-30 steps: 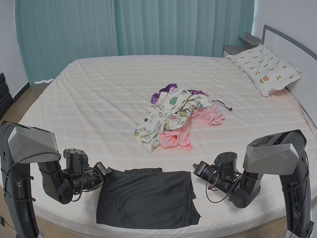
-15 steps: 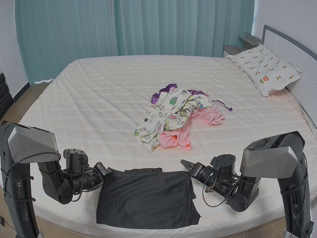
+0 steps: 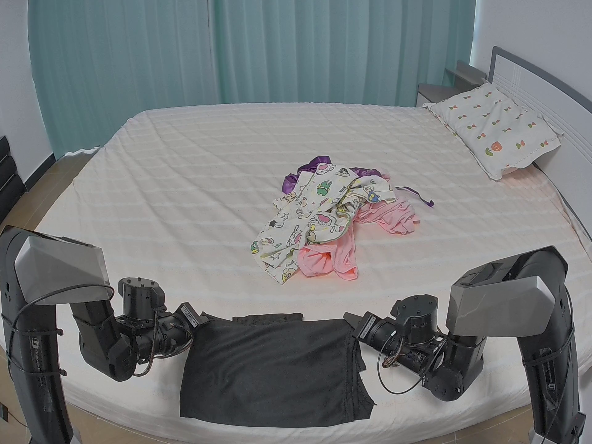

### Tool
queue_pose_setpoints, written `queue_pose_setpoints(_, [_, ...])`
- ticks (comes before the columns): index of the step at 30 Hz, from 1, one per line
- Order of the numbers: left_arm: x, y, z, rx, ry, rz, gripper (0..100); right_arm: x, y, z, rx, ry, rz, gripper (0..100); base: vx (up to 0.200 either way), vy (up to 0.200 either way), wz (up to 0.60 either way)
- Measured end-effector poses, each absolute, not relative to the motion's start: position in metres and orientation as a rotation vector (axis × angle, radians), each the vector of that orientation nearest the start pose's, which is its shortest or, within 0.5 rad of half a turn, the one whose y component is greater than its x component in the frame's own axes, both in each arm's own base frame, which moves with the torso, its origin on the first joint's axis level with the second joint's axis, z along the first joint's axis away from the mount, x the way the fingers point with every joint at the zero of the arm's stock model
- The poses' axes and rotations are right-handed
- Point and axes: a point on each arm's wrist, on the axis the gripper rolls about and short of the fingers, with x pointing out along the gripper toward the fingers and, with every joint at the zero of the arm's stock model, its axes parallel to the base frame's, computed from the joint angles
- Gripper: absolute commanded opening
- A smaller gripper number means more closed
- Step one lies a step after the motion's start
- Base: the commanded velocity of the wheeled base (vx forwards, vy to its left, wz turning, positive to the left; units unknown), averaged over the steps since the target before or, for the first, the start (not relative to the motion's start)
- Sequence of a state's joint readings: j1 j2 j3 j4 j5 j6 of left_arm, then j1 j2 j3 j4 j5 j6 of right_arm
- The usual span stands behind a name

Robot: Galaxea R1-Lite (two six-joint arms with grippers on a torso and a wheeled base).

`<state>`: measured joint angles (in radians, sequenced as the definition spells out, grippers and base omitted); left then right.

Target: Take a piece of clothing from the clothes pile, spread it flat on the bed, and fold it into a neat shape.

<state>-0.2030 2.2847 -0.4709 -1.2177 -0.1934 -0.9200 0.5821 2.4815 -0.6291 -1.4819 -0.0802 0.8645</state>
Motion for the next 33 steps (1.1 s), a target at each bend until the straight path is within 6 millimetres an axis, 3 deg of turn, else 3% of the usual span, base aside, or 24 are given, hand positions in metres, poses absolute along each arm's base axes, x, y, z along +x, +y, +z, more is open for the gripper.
queue_pose_setpoints(20, [0.3054,-0.0668,-0.0188,-0.871,0.715,-0.044,0,0.2968,0.1921,-0.0407,0.717,0.541,0.296,0,0.000,0.000,0.00])
queue_pose_setpoints(21, [0.3054,-0.0668,-0.0188,-0.871,0.715,-0.044,0,0.2965,0.1921,-0.0408,0.716,0.541,0.296,100,0.000,0.000,0.00])
queue_pose_setpoints(33, [0.3063,-0.0663,-0.0159,-0.901,0.681,-0.048,0,0.2961,0.1906,-0.0379,0.726,0.520,0.302,100,0.000,0.000,0.00])
